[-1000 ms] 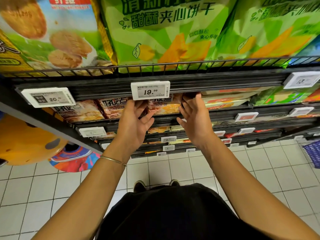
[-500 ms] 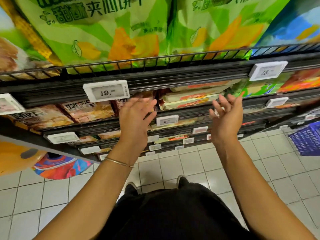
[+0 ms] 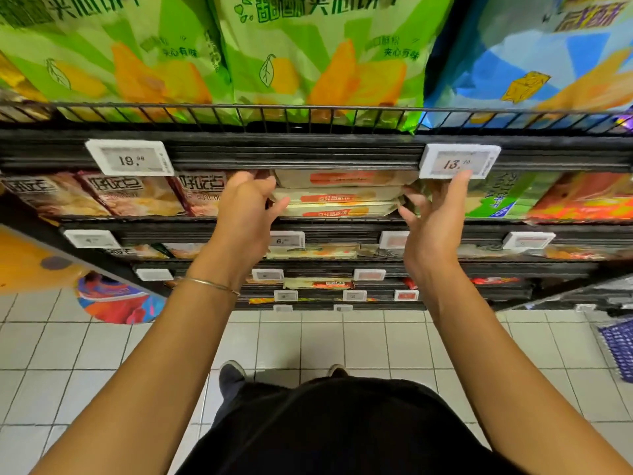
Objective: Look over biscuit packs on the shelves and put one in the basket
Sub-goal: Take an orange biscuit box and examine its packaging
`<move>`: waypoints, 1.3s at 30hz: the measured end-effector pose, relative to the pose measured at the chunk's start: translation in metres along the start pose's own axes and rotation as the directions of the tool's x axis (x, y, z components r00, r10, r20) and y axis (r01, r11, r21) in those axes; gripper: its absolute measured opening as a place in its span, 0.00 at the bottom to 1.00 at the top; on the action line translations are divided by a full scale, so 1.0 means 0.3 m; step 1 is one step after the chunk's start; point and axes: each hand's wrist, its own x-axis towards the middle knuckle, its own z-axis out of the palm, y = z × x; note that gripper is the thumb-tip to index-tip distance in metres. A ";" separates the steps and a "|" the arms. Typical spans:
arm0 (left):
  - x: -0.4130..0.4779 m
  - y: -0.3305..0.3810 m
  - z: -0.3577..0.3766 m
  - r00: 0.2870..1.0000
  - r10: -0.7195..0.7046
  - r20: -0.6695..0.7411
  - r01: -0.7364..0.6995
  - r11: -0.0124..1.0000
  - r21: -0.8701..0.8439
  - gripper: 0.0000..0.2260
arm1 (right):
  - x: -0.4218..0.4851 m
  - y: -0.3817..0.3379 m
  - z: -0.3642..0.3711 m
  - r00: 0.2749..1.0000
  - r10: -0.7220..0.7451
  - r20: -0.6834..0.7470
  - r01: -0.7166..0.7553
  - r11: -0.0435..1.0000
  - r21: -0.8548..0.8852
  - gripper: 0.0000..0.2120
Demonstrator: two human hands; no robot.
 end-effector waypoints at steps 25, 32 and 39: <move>-0.248 -0.251 -0.179 0.981 -0.158 0.111 0.151 0.986 0.069 0.20 | -0.075 0.055 -0.296 0.874 0.204 0.442 -0.068 0.950 -0.305 0.16; -0.278 -0.240 -0.223 0.985 -0.134 0.106 0.123 0.987 0.104 0.29 | -0.142 0.059 -0.302 0.921 0.236 0.310 -0.169 0.959 -0.228 0.22; -0.307 -0.192 -0.341 0.987 -0.148 0.061 0.140 0.983 0.118 0.31 | -0.280 0.086 -0.235 0.944 0.194 0.267 -0.120 0.955 -0.270 0.21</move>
